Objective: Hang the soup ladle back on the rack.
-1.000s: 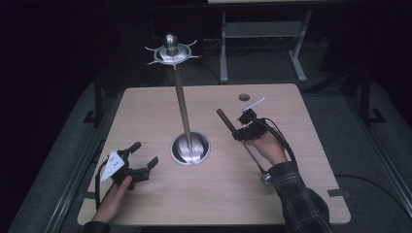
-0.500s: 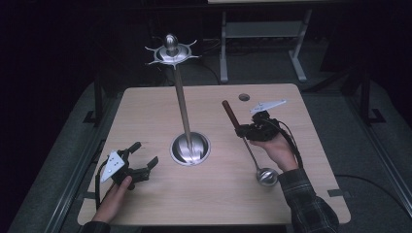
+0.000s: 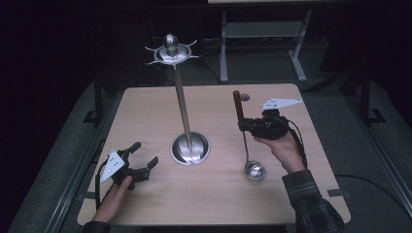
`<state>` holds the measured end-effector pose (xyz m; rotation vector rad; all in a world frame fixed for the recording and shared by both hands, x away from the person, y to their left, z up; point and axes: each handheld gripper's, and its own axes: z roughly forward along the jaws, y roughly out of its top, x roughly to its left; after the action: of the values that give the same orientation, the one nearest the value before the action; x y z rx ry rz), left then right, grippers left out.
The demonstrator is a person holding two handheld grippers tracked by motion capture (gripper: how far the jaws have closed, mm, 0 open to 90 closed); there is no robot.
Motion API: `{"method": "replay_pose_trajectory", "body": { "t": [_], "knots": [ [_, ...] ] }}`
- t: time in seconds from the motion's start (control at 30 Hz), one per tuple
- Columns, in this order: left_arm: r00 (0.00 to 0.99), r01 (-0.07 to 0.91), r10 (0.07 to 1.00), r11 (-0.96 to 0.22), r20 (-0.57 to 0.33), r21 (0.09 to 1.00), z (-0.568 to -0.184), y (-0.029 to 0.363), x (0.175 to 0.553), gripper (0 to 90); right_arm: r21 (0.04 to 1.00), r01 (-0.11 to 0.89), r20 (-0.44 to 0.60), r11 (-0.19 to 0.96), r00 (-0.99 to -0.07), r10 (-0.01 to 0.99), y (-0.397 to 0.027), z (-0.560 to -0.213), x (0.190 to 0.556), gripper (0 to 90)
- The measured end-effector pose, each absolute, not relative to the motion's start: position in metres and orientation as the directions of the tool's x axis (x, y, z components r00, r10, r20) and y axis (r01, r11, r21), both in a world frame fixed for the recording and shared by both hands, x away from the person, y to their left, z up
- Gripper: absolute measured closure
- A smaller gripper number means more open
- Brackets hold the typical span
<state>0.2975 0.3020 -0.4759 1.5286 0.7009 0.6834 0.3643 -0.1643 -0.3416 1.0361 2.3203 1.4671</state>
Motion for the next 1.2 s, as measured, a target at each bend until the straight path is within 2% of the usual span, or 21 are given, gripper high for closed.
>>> {"method": "replay_pose_trajectory", "body": {
  "t": [0.43, 0.93, 1.2],
  "knots": [
    [0.639, 0.037, 0.769, -0.057, 0.02, 0.998, -0.476, 0.302, 0.297, 9.7, 0.914, 0.341, 0.147, 0.219, -0.782, 0.605, -0.154, -0.307, 0.36, 73.9],
    [0.638, 0.04, 0.77, -0.048, 0.012, 0.998, -0.476, 0.302, 0.297, 9.7, 0.947, 0.265, 0.133, 0.181, -0.837, 0.531, -0.138, -0.269, 0.367, 73.9],
    [0.639, 0.042, 0.769, -0.048, 0.01, 0.998, -0.476, 0.302, 0.297, 9.7, 0.956, 0.214, 0.094, 0.201, -0.871, 0.483, -0.123, -0.248, 0.371, 73.9]
  ]
}}
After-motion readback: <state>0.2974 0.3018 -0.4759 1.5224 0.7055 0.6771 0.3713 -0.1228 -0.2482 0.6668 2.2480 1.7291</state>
